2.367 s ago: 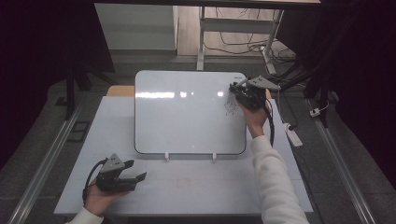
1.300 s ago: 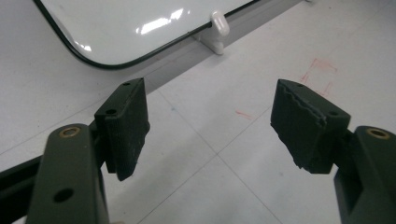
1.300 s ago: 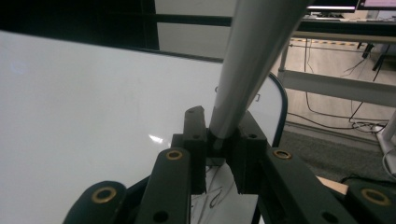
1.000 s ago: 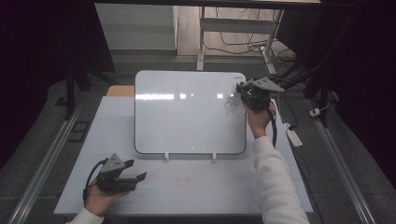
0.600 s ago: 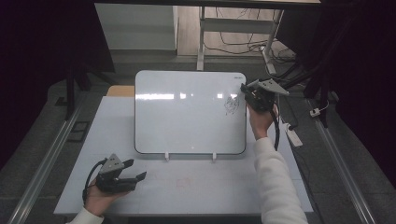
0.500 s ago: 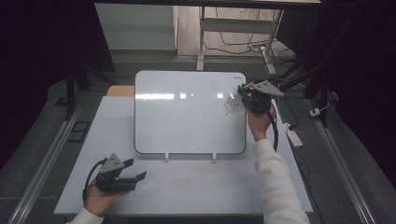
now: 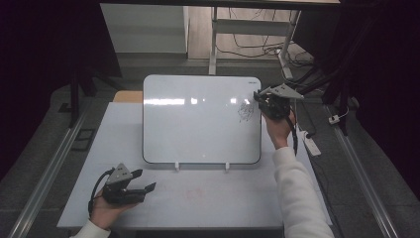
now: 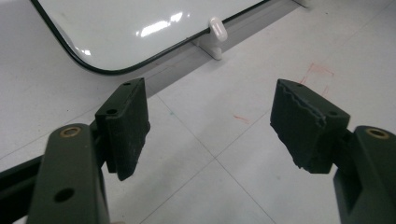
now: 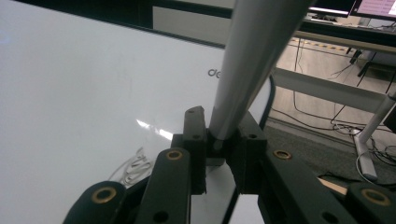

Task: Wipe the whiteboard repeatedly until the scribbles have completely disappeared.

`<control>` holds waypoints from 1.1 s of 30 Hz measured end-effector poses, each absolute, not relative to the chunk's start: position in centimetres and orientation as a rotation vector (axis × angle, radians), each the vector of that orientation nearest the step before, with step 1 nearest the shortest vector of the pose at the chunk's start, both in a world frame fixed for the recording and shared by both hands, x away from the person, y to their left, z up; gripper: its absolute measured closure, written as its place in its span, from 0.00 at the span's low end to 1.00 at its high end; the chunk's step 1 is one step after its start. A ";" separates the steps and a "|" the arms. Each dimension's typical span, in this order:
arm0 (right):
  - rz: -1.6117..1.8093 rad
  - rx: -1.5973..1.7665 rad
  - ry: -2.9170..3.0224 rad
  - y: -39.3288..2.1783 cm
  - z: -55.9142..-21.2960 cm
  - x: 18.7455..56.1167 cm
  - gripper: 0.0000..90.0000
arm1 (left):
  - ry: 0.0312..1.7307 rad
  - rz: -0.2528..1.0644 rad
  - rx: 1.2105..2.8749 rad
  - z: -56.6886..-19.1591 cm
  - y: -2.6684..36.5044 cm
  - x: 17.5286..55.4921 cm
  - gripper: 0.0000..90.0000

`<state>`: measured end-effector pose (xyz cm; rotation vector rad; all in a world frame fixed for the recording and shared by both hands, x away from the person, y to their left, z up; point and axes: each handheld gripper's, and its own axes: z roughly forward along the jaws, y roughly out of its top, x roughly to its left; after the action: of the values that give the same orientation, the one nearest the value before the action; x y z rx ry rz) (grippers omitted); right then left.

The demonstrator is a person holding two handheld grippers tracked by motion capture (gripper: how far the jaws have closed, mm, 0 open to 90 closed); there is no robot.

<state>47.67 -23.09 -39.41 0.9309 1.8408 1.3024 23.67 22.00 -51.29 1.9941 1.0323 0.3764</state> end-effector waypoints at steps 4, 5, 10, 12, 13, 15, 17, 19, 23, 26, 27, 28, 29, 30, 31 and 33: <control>1.377 1.025 1.757 -23.7 -40.1 47.4 0.86 | 1.030 0.376 1.993 -51.2 22.0 23.6 0.32; 1.377 0.996 1.784 -23.3 -40.5 47.0 0.86 | 1.032 0.377 1.993 -51.3 22.0 23.6 0.32; 1.339 0.974 1.776 -23.3 -40.3 46.9 0.86 | 1.034 0.376 2.000 -51.3 21.8 23.7 0.32; 1.356 1.018 1.738 -23.7 -40.2 47.3 0.86 | 1.030 0.376 1.999 -51.3 21.8 23.6 0.32; 1.352 1.014 1.738 -23.6 -40.2 47.4 0.86 | 1.029 0.377 1.998 -51.3 21.8 23.6 0.32; 1.348 0.952 1.779 -23.1 -40.2 47.4 0.86 | 1.029 0.376 2.000 -51.3 21.8 23.7 0.32; 1.337 0.945 1.785 -23.1 -39.7 47.8 0.86 | 1.037 0.372 2.004 -51.4 21.8 23.8 0.32; 1.387 1.012 1.741 -23.5 -39.3 48.3 0.86 | 1.035 0.372 2.006 -51.4 21.7 23.8 0.32; 1.340 0.887 1.850 -21.5 -39.8 47.8 0.86 | 1.034 0.375 1.998 -51.4 21.9 23.7 0.32; 1.331 0.949 1.772 -21.9 -39.3 48.1 0.86 | 1.040 0.372 2.004 -51.5 21.9 23.9 0.32; 1.360 1.001 1.734 -22.4 -39.2 48.4 0.86 | 1.036 0.372 2.005 -51.4 21.8 23.9 0.32; 1.387 1.031 1.718 -22.8 -39.2 48.7 0.86 | 1.031 0.373 2.006 -51.4 21.8 23.8 0.32; 1.393 1.039 1.716 -22.7 -39.3 48.7 0.86 | 1.027 0.376 2.005 -51.4 21.8 23.7 0.32; 1.387 1.017 1.733 -22.3 -39.4 48.5 0.86 | 1.026 0.375 2.002 -51.4 21.9 23.7 0.32; 1.394 0.977 1.776 -21.7 -39.6 48.2 0.86 | 1.027 0.374 2.001 -51.4 21.9 23.8 0.32; 1.395 0.887 1.876 -20.1 -40.4 47.4 0.86 | 1.035 0.371 1.999 -51.4 22.0 23.9 0.32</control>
<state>47.35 -20.07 -40.37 0.8875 1.8759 1.3951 23.94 21.96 -51.44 1.9993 1.0352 0.3709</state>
